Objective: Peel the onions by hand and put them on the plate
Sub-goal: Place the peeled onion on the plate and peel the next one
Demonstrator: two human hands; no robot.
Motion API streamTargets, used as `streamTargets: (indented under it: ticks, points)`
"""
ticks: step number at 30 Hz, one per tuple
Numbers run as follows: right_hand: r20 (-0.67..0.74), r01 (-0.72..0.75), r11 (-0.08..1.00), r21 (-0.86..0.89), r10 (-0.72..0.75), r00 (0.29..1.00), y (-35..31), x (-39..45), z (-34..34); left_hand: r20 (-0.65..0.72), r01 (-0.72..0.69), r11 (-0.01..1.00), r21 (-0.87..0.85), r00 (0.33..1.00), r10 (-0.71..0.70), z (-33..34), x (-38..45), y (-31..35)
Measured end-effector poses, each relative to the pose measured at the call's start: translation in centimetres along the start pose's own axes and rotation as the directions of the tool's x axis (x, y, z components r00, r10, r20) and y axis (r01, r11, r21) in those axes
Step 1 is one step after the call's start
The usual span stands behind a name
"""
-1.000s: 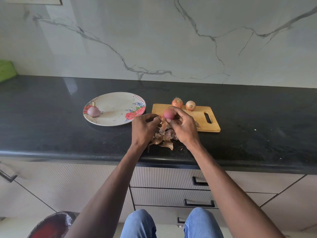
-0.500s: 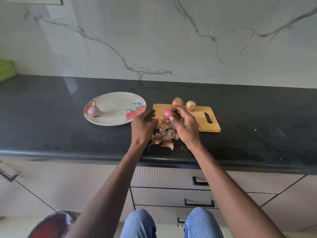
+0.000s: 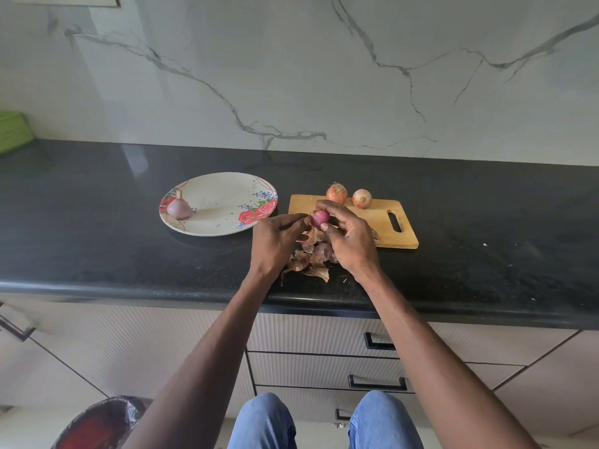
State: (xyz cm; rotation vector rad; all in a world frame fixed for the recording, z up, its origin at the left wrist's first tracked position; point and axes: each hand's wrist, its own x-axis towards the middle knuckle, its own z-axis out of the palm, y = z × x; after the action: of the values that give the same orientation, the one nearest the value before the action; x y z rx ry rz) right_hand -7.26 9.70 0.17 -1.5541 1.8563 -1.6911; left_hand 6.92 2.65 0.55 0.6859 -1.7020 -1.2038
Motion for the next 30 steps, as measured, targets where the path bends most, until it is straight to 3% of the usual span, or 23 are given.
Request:
streamTargets:
  ticks: [9,20,30]
  points:
    - [0.045,0.061,0.997,-0.037,-0.059,0.997,-0.2,-0.14,0.14,-0.009,-0.015,1.0,-0.006,1.0,0.015,-0.17,0.02,-0.17]
    - [0.032,-0.001,1.0,0.009,0.001,0.999,0.01,-0.09,0.15,-0.003,-0.007,1.0,-0.005,1.0,0.007,-0.27,0.27,-0.24]
    - [0.053,-0.041,0.999,0.034,0.039,0.998,-0.06,-0.21,0.21,-0.06,-0.017,0.993,0.116,0.998,0.024,0.02,0.23,0.18]
